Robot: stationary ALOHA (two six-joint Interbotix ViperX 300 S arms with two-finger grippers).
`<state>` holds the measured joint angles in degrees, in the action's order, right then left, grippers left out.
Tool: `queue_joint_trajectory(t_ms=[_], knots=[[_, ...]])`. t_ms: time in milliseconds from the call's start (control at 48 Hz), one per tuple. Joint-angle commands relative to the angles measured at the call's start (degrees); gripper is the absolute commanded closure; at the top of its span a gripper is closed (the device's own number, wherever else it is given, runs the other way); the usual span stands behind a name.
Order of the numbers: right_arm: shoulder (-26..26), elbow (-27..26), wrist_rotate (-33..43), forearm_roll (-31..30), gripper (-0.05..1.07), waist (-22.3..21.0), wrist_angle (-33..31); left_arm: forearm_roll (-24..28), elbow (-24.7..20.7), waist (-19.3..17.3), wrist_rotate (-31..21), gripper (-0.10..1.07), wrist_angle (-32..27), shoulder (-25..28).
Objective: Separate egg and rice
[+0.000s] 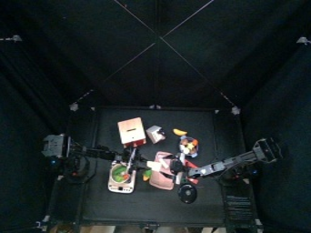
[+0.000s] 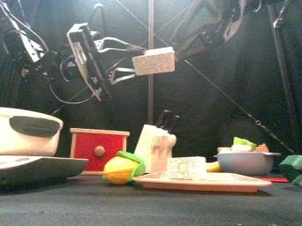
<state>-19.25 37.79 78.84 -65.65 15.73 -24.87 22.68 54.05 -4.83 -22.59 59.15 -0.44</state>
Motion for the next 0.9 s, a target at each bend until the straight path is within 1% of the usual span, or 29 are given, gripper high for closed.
queue_joint_trajectory(t_ms=[0,125,188,271,500,625,875], knots=[[-0.88,-0.88,0.09,2.55,0.0,-0.97,2.55,0.7,-0.53,-0.53,4.31,0.42,-3.43,-1.23],[1.49,-1.76,-0.09,3.08,0.0,-2.46,5.71,0.7,-2.11,-0.62,9.23,0.42,-12.3,-1.67],[2.46,-2.2,-0.44,3.08,0.0,-2.72,6.06,0.7,-3.16,-0.53,10.46,0.42,-16.35,-1.93],[3.87,-1.93,-0.7,2.72,0.0,-3.52,6.06,0.79,-4.13,-0.26,11.34,0.42,-19.51,-2.11],[7.91,-2.64,-0.26,2.11,0.0,-5.27,6.77,0.79,-4.04,-0.09,13.8,0.42,-19.78,-3.08],[9.4,-3.34,-0.26,2.99,0.0,-5.98,6.77,0.7,-3.52,0.0,13.8,0.42,-19.86,-3.78],[10.46,-4.31,-0.62,3.08,0.0,-6.77,6.77,0.79,-3.69,1.49,13.89,0.42,-19.78,-3.87]])
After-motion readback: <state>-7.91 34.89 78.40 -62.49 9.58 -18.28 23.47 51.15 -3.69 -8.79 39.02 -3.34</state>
